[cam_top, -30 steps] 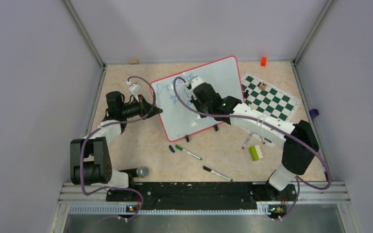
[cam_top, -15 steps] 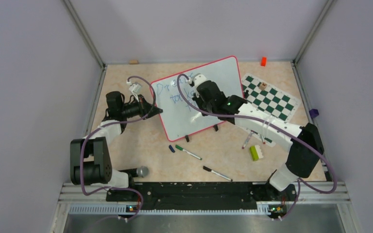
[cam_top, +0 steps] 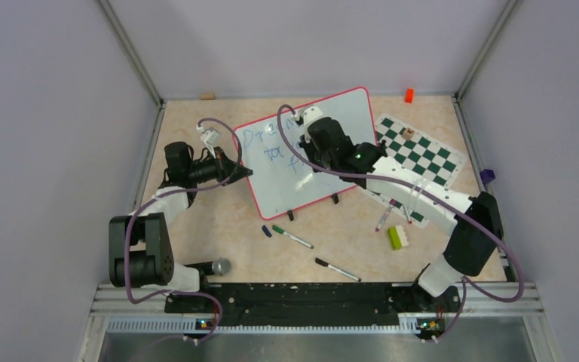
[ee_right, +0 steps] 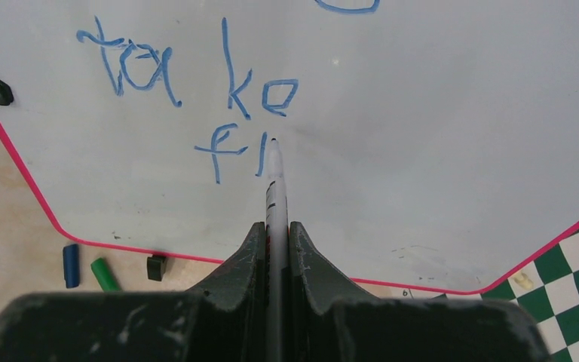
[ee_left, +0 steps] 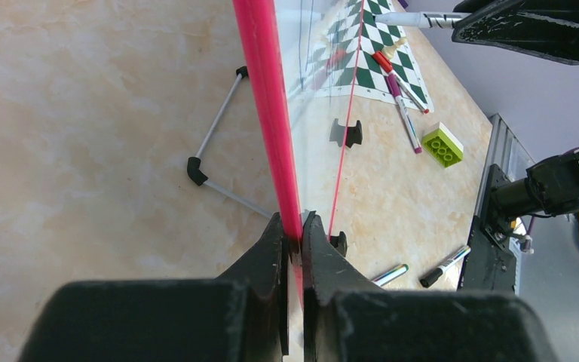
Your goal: Write a sentence on the whiteboard
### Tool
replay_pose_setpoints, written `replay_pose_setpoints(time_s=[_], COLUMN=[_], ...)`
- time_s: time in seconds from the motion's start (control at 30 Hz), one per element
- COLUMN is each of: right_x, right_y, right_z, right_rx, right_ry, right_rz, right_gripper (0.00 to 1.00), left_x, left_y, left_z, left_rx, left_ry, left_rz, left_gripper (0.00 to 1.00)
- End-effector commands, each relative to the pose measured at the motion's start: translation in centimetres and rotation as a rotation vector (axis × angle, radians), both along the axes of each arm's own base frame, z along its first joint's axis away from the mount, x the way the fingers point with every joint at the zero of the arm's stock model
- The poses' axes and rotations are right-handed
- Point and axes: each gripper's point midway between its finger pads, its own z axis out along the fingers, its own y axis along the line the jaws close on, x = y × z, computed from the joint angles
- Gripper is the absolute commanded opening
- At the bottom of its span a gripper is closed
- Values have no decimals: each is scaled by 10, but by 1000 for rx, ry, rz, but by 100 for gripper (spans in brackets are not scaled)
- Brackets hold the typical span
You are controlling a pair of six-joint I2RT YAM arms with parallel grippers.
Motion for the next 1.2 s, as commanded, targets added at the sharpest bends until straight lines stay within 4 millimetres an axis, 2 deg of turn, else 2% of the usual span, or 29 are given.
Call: replay_pose_setpoints(time_s=[0.0,0.47,0.83,0.97,1.1,1.17], right_x=[17,28,30,25,30,27], right_y=[3,-2,-4,6,-4,0], right_z=[19,5,6,6,7,7], right_rx=[38,6,17,45,29,37], right_ry=[-52,-48,-55,-34,-55,-46], right_rz=[-30,-65,-82,-21,-84,-59], right_gripper=[0,0,0,0,0,0], left_x=[5,5,5,5,5,5], left_y=[0,0,0,0,0,0], left_z=[-10,-10,-10,-11,-10,-10], left_rx=[85,86,87,87,88,88], left_ry=[-104,-107,-107,-104,-107,-106], left_rz=[-6,-6,-5,-4,-4,-4], left_gripper=[0,0,0,0,0,0])
